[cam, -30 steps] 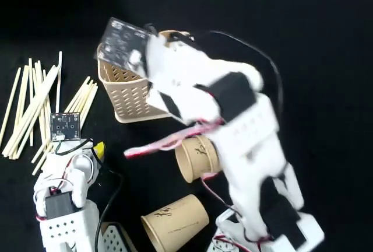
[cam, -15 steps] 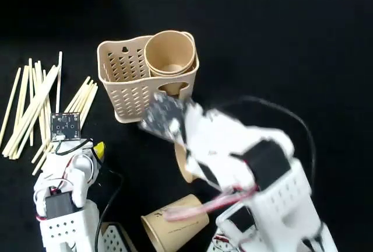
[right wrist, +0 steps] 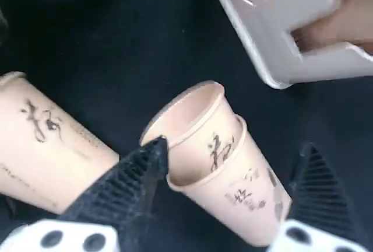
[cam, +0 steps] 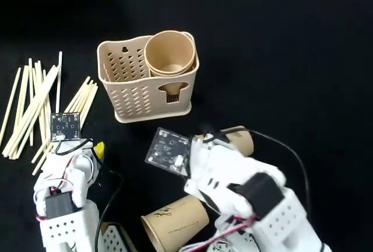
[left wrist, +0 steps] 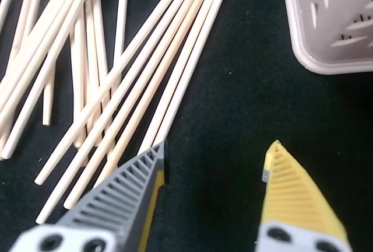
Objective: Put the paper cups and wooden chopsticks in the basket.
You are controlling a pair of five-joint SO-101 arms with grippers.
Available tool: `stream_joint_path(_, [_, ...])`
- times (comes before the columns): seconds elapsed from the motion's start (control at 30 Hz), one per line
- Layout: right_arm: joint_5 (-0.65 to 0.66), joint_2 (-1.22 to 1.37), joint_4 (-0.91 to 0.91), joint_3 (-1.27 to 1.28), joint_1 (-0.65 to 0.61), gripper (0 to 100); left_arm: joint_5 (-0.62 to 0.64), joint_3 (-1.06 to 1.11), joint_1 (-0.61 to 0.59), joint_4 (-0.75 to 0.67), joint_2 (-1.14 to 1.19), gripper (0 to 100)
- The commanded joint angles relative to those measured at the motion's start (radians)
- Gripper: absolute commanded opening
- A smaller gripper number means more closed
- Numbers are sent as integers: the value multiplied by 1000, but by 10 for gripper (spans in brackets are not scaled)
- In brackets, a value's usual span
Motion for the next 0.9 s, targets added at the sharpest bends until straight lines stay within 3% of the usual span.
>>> stream_joint_path(0.0, [-48, 53, -124, 76, -9, 343, -8, 13, 2, -17, -3, 268])
stream_joint_path(0.17, [-69, 84, -222, 189, 5, 343, -8, 13, 2, -17, -3, 268])
stream_joint_path(0.23, [-14, 70, -235, 208, 54, 343, -8, 13, 2, -17, -3, 268])
stream_joint_path(0.7, [417, -134, -334, 326, 629, 334, -8, 19, 2, -40, -3, 268])
stream_joint_path(0.87, [520, -200, -347, 392, 686, 165, -8, 19, 2, -38, -3, 268])
